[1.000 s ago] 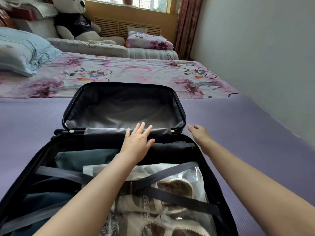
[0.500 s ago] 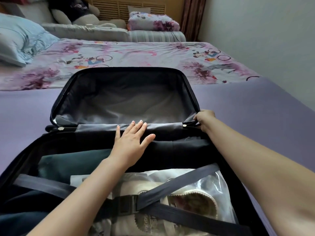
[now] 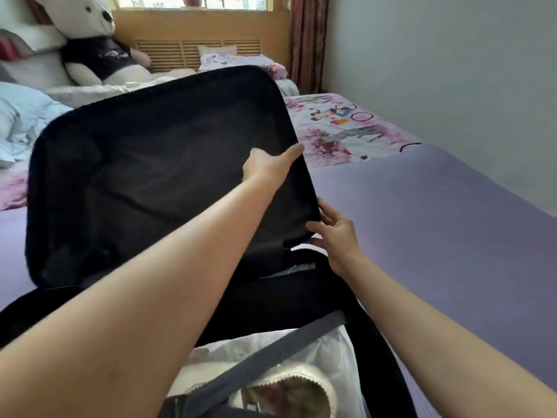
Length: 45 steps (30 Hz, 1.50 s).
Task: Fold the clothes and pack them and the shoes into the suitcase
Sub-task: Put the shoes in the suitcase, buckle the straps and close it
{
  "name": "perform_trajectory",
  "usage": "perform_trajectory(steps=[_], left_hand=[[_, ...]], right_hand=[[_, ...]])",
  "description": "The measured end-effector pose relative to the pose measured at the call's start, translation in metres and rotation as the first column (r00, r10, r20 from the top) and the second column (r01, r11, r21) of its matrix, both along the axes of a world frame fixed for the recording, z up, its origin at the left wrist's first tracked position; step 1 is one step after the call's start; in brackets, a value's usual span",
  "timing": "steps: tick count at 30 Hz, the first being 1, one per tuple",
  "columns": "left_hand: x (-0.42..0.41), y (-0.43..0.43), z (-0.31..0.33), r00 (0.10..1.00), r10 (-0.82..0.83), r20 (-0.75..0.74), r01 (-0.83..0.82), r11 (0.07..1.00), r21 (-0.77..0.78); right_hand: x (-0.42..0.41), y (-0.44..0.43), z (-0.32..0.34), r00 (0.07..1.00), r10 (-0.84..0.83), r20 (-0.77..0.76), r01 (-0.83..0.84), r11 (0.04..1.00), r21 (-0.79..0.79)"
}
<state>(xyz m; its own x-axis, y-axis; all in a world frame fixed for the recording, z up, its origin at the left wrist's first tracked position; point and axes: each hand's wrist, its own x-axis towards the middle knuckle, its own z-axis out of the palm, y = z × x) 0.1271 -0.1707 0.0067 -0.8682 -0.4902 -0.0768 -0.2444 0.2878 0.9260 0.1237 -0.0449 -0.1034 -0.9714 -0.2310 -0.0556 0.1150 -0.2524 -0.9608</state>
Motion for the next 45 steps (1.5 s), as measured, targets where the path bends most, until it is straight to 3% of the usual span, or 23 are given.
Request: perform_trajectory(steps=[4, 8, 10, 13, 18, 22, 25, 27, 29, 31, 33, 35, 37, 42, 45], left_hand=[[-0.046, 0.026, 0.045, 0.992, 0.058, -0.109, -0.056, 0.998, 0.025], [-0.058, 0.027, 0.041, 0.986, 0.098, -0.133, -0.131, 0.954, -0.269], [-0.053, 0.023, 0.034, 0.983, 0.093, -0.159, -0.146, 0.919, -0.366], [-0.046, 0.019, 0.027, 0.97, 0.06, -0.236, -0.142, 0.926, -0.349], [-0.019, 0.031, 0.022, 0.889, -0.044, -0.456, -0.141, 0.921, -0.363], [0.018, 0.048, 0.018, 0.843, -0.1, -0.529, -0.089, 0.943, -0.32], [0.045, 0.054, 0.026, 0.854, -0.15, -0.498, 0.023, 0.967, -0.252], [0.064, 0.05, 0.04, 0.851, -0.192, -0.489, 0.035, 0.949, -0.312], [0.082, 0.042, 0.065, 0.787, -0.272, -0.554, -0.1, 0.829, -0.55], [0.088, 0.029, 0.096, 0.73, -0.378, -0.569, -0.292, 0.58, -0.76], [0.083, 0.016, 0.129, 0.798, -0.423, -0.43, -0.288, 0.359, -0.888], [0.075, 0.006, 0.153, 0.916, -0.359, -0.179, -0.095, 0.239, -0.966], [0.073, -0.001, 0.164, 0.954, -0.297, -0.047, 0.022, 0.224, -0.974], [0.099, 0.001, 0.163, 0.967, -0.256, -0.019, 0.017, 0.139, -0.99], [0.12, 0.007, 0.162, 0.97, -0.241, -0.02, 0.016, 0.147, -0.989]], right_hand=[[0.006, 0.008, -0.006, 0.996, 0.002, -0.095, -0.007, 0.998, -0.061], [0.012, 0.013, -0.01, 0.99, 0.02, -0.143, -0.028, 0.998, -0.058], [0.012, 0.019, -0.009, 0.983, 0.049, -0.174, -0.04, 0.998, 0.053], [0.003, 0.03, 0.011, 0.966, 0.046, -0.255, 0.039, 0.947, 0.318], [-0.012, 0.012, 0.066, 0.897, 0.08, -0.436, 0.166, 0.851, 0.498], [-0.001, 0.009, 0.07, 0.856, 0.043, -0.514, 0.251, 0.837, 0.487], [0.015, 0.023, 0.067, 0.862, 0.023, -0.506, 0.23, 0.872, 0.432], [0.021, 0.03, 0.067, 0.875, 0.003, -0.484, 0.207, 0.901, 0.381], [0.029, 0.035, 0.067, 0.884, -0.009, -0.467, 0.196, 0.914, 0.355], [0.037, 0.037, 0.066, 0.895, 0.0, -0.445, 0.171, 0.924, 0.343], [0.044, 0.039, 0.069, 0.905, 0.013, -0.426, 0.143, 0.932, 0.333], [0.05, 0.039, 0.074, 0.912, 0.013, -0.411, 0.135, 0.935, 0.327], [0.054, 0.04, 0.076, 0.926, 0.004, -0.379, 0.132, 0.935, 0.331], [0.075, 0.047, 0.084, 0.923, 0.194, -0.333, -0.049, 0.916, 0.399], [0.086, 0.054, 0.128, 0.913, 0.242, -0.329, -0.159, 0.952, 0.26]])
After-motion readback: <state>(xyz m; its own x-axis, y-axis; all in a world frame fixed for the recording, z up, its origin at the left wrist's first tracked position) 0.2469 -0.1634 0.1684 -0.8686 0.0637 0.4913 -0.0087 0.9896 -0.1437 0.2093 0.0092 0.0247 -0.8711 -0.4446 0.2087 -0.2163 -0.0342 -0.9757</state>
